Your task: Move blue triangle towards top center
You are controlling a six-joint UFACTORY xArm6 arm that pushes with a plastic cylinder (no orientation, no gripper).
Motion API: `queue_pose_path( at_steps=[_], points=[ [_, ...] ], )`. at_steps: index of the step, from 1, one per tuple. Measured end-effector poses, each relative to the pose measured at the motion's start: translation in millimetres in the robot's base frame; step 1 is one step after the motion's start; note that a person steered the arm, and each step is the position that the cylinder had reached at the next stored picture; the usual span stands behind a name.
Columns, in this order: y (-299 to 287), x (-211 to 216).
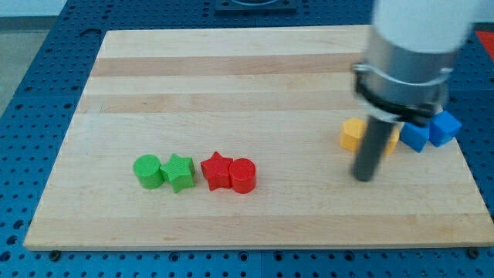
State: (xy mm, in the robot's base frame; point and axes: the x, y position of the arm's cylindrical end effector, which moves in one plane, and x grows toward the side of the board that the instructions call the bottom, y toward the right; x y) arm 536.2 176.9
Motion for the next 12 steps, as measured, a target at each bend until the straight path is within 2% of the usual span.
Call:
queue_pose_path(
  at_steps=[1, 5, 6, 8, 10, 11, 12],
  points=[
    [40, 7],
    [65, 2],
    [65, -26],
    [88, -26],
    [92, -26],
    [69, -52],
    [57, -58]
  ],
)
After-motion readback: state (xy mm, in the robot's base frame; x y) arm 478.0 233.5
